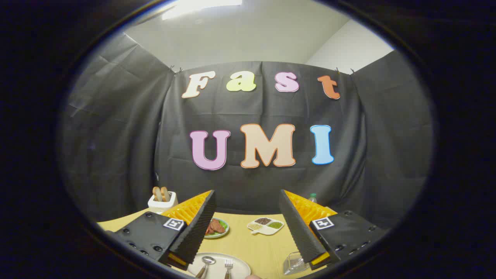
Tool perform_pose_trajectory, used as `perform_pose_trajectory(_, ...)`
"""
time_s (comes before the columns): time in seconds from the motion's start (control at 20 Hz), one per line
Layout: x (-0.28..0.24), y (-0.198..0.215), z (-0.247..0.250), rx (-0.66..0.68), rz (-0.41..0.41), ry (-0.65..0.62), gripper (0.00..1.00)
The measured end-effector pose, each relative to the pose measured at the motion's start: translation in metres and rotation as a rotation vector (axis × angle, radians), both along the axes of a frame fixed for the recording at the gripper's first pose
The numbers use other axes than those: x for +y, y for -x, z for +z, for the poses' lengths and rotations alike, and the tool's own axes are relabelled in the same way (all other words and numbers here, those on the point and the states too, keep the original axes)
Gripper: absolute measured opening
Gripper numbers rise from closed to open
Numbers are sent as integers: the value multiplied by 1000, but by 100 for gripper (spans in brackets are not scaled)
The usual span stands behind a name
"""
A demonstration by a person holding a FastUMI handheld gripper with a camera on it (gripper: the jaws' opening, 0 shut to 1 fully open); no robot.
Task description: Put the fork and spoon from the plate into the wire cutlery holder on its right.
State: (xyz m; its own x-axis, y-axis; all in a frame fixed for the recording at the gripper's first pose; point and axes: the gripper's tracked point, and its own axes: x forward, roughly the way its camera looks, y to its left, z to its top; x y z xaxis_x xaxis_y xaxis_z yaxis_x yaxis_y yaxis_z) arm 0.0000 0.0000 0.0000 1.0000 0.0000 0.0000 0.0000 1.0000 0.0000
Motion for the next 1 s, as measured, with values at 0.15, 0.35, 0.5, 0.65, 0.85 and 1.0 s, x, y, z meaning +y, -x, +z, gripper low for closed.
perform_pose_trajectory(0.15,-1,1,-2,3,-4,2,100)
perform_pose_trajectory(0.35,2,3,-3,6,5,4,100)
perform_pose_trajectory(0.5,3,1,-2,7,9,3,100)
perform_pose_trajectory(0.65,3,3,-3,6,11,-1,100)
perform_pose_trajectory(0.85,5,2,-5,12,17,-7,100)
perform_pose_trajectory(1.0,6,0,-5,11,21,-5,100)
